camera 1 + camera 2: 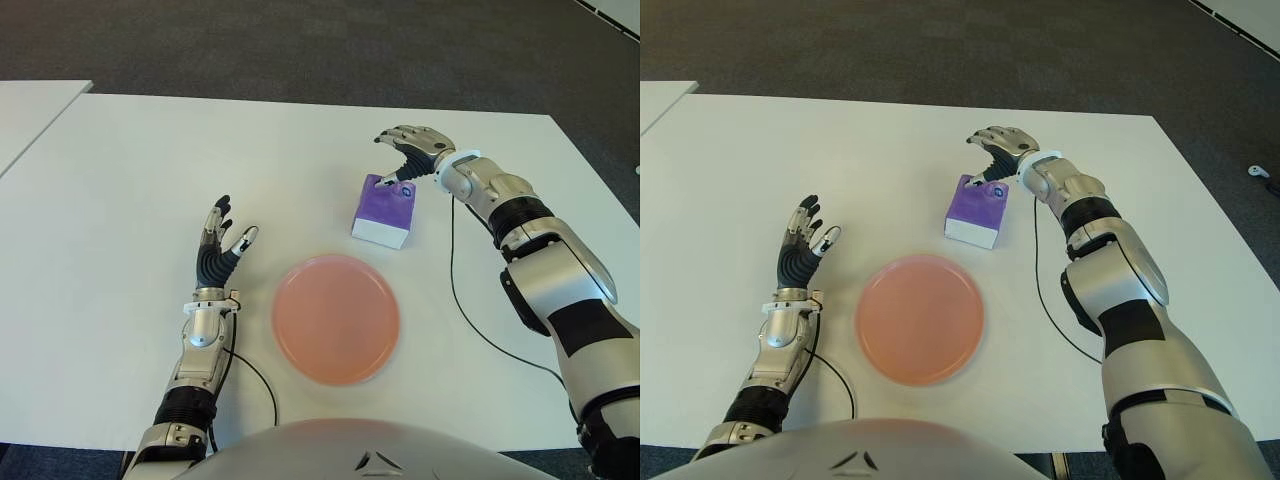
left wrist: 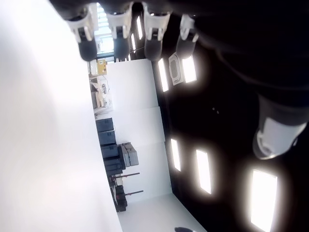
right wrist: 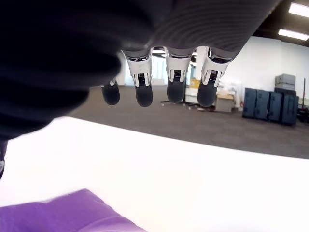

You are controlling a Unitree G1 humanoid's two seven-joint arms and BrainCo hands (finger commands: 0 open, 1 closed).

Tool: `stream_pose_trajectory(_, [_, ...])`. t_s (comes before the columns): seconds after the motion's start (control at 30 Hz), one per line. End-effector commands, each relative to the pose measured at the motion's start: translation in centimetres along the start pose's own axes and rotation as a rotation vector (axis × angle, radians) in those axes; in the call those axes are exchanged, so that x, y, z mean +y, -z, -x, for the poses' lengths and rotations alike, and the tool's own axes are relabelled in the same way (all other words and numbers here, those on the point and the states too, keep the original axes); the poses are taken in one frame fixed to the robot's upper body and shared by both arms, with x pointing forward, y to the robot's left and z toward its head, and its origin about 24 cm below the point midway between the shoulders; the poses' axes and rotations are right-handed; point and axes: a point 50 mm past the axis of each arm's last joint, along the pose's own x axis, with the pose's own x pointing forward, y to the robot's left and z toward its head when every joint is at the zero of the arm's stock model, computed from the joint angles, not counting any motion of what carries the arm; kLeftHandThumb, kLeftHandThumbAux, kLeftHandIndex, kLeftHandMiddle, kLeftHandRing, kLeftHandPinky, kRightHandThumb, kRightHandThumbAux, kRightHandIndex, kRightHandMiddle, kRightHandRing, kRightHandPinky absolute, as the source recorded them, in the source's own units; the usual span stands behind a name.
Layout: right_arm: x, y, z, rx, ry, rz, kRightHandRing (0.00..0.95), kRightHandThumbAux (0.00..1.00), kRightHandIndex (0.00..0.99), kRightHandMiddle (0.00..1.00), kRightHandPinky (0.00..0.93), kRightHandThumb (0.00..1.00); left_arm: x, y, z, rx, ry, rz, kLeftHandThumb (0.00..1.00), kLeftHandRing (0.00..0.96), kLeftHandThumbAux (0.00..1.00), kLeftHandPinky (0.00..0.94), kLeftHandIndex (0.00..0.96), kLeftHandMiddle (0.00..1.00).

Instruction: Put the tissue paper into the plate.

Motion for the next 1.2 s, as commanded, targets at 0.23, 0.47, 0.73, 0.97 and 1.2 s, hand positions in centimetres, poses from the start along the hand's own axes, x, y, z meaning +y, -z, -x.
stream_pose_trajectory(0.23, [0.2, 0.2, 1.0, -0.048, 0.038, -0.061, 0.0, 0.374, 0.0, 0.0, 0.0, 0.236, 0.0, 2.0, 2.2, 0.105, 0.005, -0.021, 0.0, 0.0, 0.493, 0.0, 0.0, 0.0])
stream_pose_trajectory(0.47, [-0.3, 0.3, 1.6, -0.064, 0.093, -0.108, 0.0, 0.374, 0.0, 0.0, 0.0, 0.227, -0.1, 2.0, 2.3, 0.103, 0.005, -0.016, 0.0, 0.0, 0.496, 0.0, 0.0, 0.0])
stream_pose_trajectory(0.73, [-0.5, 0.0, 2.4, -0.106, 0.137, -0.146, 0.0, 0.362, 0.0, 0.0, 0.0, 0.225, -0.1, 2.1, 2.3, 0.115, -0.005, -0.008, 0.0, 0.0, 0.505, 0.0, 0.0, 0.0])
stream_pose_trajectory(0.97, [0.1, -0.6, 2.8, -0.129, 0.129, -0.149, 0.0, 0.367, 0.0, 0.0, 0.0, 0.231, -0.1, 2.1, 2.4, 0.111, -0.007, -0.009, 0.0, 0.0, 0.509, 0.0, 0.0, 0.0])
stream_pose_trajectory(1.2, [0.9, -1.1, 2.7, -0.139, 0.095, -0.136, 0.0, 0.378, 0.0, 0.0, 0.0, 0.234, 0.0, 2.1, 2.3, 0.106, -0.012, -0.013, 0.0, 0.0, 0.5, 0.0, 0.0, 0.0])
